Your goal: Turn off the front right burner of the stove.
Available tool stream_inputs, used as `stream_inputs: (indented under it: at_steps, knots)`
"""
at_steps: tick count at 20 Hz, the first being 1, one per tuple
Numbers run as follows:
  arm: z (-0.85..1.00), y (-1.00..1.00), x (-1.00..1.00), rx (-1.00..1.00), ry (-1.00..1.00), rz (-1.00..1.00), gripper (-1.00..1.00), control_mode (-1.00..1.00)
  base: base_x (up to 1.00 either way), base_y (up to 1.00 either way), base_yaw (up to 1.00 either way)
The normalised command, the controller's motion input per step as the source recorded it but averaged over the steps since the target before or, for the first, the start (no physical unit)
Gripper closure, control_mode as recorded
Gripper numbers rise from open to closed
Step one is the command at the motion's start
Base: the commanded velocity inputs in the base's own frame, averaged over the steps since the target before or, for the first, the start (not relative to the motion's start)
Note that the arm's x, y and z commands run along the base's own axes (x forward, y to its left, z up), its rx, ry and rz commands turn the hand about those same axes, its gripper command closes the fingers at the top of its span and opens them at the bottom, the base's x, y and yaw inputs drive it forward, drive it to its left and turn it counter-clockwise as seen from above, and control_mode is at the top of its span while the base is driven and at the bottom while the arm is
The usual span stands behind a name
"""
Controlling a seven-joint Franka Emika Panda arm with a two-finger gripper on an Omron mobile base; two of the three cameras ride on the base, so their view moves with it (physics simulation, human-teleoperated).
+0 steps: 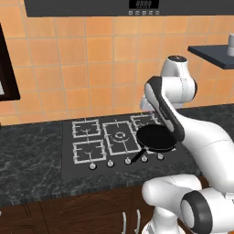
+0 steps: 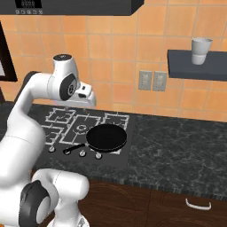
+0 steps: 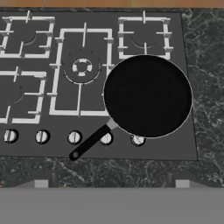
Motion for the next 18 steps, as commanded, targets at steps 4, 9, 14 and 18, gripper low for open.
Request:
stream_inputs:
  at_steps: [4, 9, 14, 18]
  knots:
    - [-0.28, -0.07, -0.16, 0.00, 0.01, 0.00, -1.00, -1.00, 0.00, 0.00, 0.00]
    - [-0.25, -0.07, -0.18, 0.00, 0.03, 0.00, -1.00, -1.00, 0.00, 0.00, 0.00]
    - [-0.34, -0.08, -0.11, 0.00, 0.04, 0.01, -1.00, -1.00, 0.00, 0.00, 0.00]
    - [-0.32, -0.24, -0.06, 0.00, 0.05, 0.00, -1.00, -1.00, 0.00, 0.00, 0.00]
